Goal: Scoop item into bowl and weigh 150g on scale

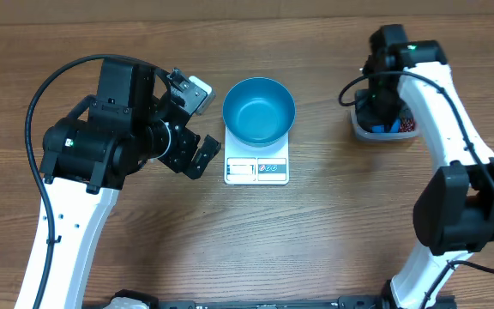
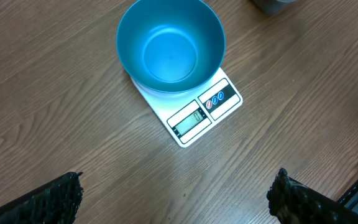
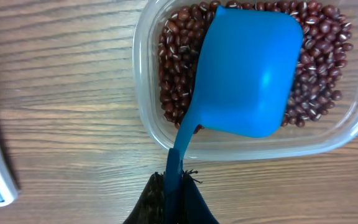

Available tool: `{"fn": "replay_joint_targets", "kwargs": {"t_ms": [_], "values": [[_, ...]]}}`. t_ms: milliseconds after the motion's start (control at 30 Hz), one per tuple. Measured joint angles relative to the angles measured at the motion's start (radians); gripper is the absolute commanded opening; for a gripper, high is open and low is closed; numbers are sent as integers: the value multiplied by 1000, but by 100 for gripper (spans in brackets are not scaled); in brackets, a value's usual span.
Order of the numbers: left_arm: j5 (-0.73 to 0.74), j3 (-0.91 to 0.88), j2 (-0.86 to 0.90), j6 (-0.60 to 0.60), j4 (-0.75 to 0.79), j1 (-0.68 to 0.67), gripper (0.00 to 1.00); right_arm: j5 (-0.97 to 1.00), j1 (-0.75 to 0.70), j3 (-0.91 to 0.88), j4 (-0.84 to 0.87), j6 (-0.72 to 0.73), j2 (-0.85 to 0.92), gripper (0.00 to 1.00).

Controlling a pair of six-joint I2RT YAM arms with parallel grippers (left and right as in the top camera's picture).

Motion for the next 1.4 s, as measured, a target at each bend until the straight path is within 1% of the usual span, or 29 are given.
{"fn": "replay_joint_targets", "kwargs": {"t_ms": [200, 467, 733, 1133, 1233, 1400], "values": [[0, 0, 0, 0, 0, 0, 100, -114, -53, 1, 3, -53, -2, 4], [0, 0, 0, 0, 0, 0, 100, -147, -72, 1, 4, -87, -18, 4], [0, 0, 0, 0, 0, 0, 100, -252, -157, 1, -4, -113, -34, 4], [0, 0, 0, 0, 0, 0, 99, -318, -176, 1, -18, -179, -34, 4], [0, 0, 0, 0, 0, 0, 100, -359, -206, 1, -21, -191, -34, 4], [0, 0, 0, 0, 0, 0, 100, -474, -299, 0, -32, -236, -34, 4]]}}
